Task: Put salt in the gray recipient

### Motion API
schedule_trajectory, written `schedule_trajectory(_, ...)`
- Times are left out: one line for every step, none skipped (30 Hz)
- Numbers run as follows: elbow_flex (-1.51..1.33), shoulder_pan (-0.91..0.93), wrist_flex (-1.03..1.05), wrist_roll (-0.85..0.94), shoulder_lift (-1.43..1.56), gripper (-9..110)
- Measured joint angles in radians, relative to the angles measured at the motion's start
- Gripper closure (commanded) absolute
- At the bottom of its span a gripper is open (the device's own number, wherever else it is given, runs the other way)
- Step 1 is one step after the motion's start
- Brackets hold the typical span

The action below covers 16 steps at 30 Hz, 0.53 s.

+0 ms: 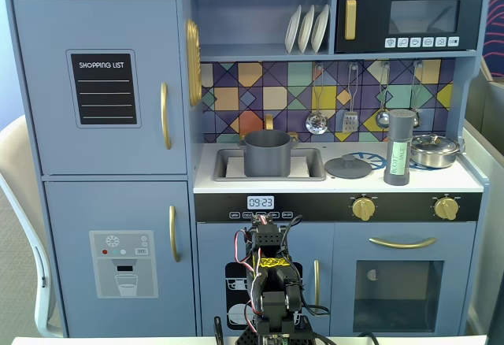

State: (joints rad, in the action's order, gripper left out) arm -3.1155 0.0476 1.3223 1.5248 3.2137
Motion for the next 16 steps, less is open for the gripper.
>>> schedule_trajectory(0.000, 0.000, 0.000, 0.000, 0.000, 96)
schedule_trajectory(0.000, 0.000, 0.000, 0.000, 0.000, 96)
schedule_trajectory(0.000, 0.000, 0.000, 0.000, 0.000, 96)
schedule_trajectory(0.000, 0.000, 0.000, 0.000, 0.000, 96)
schedule_trajectory(0.000, 0.000, 0.000, 0.000, 0.000, 96)
schedule_trajectory(0.000, 0.000, 0.000, 0.000, 0.000, 96)
schedule_trajectory(0.000, 0.000, 0.000, 0.000, 0.000, 96)
schedule_trajectory(0.000, 0.000, 0.000, 0.000, 0.000, 96)
schedule_trajectory(0.000, 0.000, 0.000, 0.000, 0.000, 95)
schedule_trajectory(0.000, 0.000, 0.000, 0.000, 0.000, 95)
schedule_trajectory(0.000, 0.000, 0.000, 0.000, 0.000, 95)
schedule_trajectory(0.000, 0.000, 0.000, 0.000, 0.000, 95)
schedule_trajectory(0.000, 0.000, 0.000, 0.000, 0.000, 95)
schedule_trajectory(0.000, 0.000, 0.000, 0.000, 0.000, 95)
schedule_trajectory(0.000, 0.000, 0.000, 0.000, 0.000, 95)
schedule_trajectory(0.000, 0.000, 0.000, 0.000, 0.000, 95)
